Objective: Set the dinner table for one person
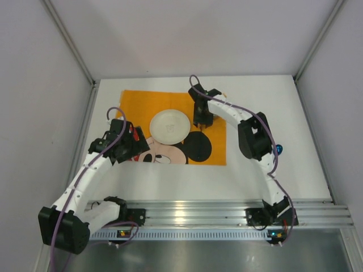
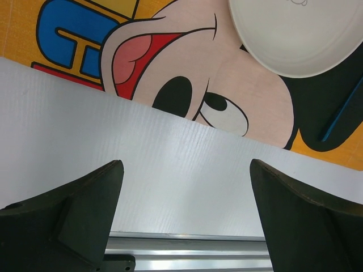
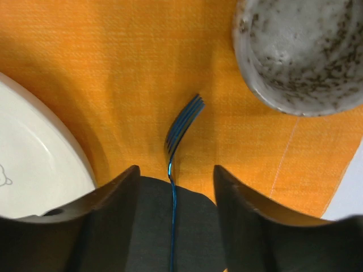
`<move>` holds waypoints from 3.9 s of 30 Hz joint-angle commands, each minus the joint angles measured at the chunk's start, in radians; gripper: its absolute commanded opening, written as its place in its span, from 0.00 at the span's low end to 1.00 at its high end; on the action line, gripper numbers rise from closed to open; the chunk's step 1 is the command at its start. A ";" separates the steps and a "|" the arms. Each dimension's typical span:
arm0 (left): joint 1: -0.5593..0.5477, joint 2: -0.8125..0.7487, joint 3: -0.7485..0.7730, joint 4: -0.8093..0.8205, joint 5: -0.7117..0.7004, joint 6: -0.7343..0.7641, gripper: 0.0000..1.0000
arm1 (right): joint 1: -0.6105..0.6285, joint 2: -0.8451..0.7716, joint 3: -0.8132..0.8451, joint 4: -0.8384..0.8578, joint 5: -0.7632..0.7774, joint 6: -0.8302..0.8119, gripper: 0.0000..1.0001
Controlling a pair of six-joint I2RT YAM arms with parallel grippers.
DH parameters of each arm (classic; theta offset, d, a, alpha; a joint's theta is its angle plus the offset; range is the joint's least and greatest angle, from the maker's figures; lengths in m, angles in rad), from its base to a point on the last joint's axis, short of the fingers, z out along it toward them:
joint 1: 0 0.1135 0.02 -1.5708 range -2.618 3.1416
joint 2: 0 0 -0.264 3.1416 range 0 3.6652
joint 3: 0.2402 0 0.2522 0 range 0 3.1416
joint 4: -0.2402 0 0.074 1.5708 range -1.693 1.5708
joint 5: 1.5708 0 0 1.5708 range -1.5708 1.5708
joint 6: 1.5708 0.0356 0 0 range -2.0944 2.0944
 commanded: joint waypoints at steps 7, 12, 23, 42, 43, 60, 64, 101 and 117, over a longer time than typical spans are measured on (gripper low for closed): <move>-0.001 -0.013 0.040 -0.020 -0.008 0.021 0.99 | 0.029 -0.043 0.122 -0.058 0.026 -0.041 0.92; -0.001 -0.026 0.041 -0.017 -0.011 0.038 0.99 | -0.021 -0.400 -0.188 -0.047 0.156 -0.071 0.98; -0.001 -0.037 0.027 0.006 -0.014 0.047 0.99 | -0.696 -0.938 -1.078 0.093 -0.083 -0.092 0.96; -0.001 -0.028 0.032 -0.006 -0.045 0.032 0.98 | -0.858 -0.628 -1.072 0.300 -0.065 -0.166 0.28; -0.002 -0.028 0.034 -0.010 -0.046 0.031 0.98 | -0.859 -0.619 -1.076 0.309 -0.066 -0.164 0.25; -0.001 -0.008 0.110 -0.055 -0.094 0.040 0.98 | -0.481 -0.768 -0.688 0.110 -0.042 -0.078 0.00; -0.001 -0.022 0.172 -0.109 -0.137 0.043 0.99 | -0.208 -0.671 -0.460 0.073 -0.112 0.032 0.00; 0.001 -0.111 0.334 -0.428 -0.152 0.055 0.98 | 0.232 0.395 0.493 0.682 -0.499 0.359 0.46; 0.001 0.006 0.411 -0.198 -0.252 0.148 0.98 | 0.149 -0.363 0.020 0.558 -0.409 -0.132 1.00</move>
